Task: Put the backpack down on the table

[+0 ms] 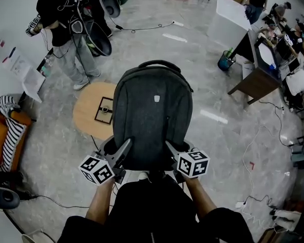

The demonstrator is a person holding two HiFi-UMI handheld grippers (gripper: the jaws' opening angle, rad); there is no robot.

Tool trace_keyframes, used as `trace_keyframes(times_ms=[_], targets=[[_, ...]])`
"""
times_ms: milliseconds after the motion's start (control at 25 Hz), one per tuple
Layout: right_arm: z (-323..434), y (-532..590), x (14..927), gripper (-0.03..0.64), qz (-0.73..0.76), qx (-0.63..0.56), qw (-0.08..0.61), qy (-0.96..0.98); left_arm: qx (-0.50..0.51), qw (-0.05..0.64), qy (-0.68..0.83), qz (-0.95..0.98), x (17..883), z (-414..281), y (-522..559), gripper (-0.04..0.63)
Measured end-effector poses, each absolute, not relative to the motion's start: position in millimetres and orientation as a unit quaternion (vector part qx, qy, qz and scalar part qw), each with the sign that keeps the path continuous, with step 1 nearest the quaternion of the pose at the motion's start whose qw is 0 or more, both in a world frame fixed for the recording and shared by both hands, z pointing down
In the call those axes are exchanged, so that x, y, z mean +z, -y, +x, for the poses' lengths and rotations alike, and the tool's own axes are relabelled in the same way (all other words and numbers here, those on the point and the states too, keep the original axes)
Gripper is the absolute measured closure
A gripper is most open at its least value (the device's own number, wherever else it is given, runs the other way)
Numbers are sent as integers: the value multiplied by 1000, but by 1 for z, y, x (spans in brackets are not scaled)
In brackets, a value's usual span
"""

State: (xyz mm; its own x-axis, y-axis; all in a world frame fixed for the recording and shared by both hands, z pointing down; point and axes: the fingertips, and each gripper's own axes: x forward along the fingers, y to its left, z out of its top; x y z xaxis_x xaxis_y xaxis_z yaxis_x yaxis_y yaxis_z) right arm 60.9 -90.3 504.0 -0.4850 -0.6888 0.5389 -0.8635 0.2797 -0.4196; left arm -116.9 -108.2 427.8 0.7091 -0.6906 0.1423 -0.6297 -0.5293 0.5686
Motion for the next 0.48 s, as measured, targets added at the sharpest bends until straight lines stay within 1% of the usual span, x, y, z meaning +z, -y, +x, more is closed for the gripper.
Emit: trace_keyframes(times_ms=[480], targets=[[89,128,508,420,463,342,129,807,-53,298,408,861,429,-89,135,382]])
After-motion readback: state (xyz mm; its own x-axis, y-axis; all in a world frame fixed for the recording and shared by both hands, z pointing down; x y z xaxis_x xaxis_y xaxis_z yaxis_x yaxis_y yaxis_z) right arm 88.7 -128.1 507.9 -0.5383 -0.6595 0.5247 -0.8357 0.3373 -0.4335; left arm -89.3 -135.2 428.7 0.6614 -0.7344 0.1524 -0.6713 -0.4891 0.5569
